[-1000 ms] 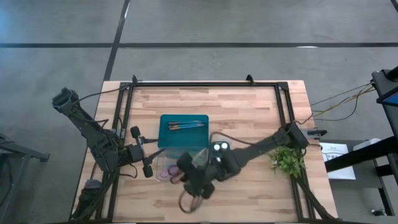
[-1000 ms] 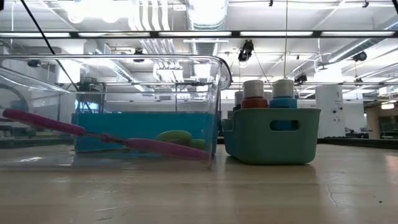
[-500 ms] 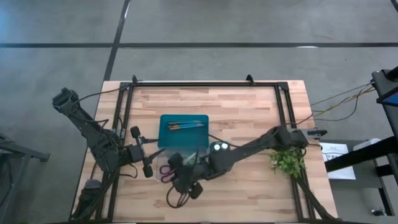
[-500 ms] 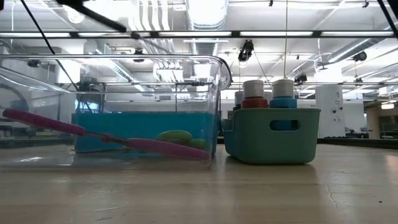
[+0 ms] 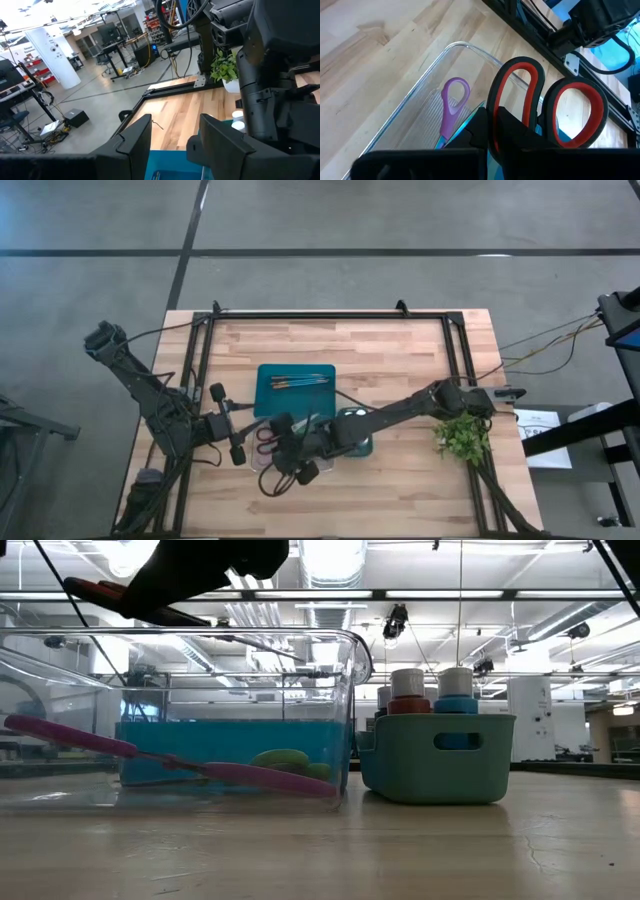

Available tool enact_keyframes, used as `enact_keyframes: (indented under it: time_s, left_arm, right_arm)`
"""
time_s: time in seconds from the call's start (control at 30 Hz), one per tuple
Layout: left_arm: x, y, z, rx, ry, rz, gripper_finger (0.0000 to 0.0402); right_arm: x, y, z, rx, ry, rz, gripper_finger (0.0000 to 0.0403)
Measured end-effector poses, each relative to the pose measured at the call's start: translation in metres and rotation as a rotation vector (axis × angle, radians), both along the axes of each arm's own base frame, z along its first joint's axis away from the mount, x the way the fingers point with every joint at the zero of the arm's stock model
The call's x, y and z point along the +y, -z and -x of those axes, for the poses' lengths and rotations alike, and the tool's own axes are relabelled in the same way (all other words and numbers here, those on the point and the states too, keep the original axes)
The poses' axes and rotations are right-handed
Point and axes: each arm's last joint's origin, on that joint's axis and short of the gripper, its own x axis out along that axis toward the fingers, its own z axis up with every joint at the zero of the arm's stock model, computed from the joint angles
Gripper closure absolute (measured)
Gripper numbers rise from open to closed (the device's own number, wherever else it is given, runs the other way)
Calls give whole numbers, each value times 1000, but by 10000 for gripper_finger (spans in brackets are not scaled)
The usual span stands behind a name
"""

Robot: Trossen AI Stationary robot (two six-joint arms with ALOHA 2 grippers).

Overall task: Pick & Place Paint Supplies
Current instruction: Put the black scissors into the transparent bin, then return to Home Position

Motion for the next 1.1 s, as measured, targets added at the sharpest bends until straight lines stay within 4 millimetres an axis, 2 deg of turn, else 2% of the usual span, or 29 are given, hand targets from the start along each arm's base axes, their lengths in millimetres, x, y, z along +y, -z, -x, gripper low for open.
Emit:
enact_keyframes:
  time_s: [0.17, 0.53, 0.7, 0.83, 1.1]
  left_arm:
    - [0, 0, 0, 0, 0, -1, 229]
    - [0, 0, 0, 1, 0, -1, 229]
    - [0, 0, 0, 2, 0, -2, 229]
    - [0, 1, 0, 9, 0, -9, 229]
    - [3, 7, 3, 39, -8, 9, 229]
  right_arm:
    - [-1, 1, 0, 8, 28, -14, 381]
    - [-4, 1, 0, 9, 60, -15, 272]
    - [-2, -5, 5, 20, 68, -25, 261]
    - [10, -21, 19, 34, 53, -46, 261]
    - [31, -65, 65, 117, 36, -184, 260]
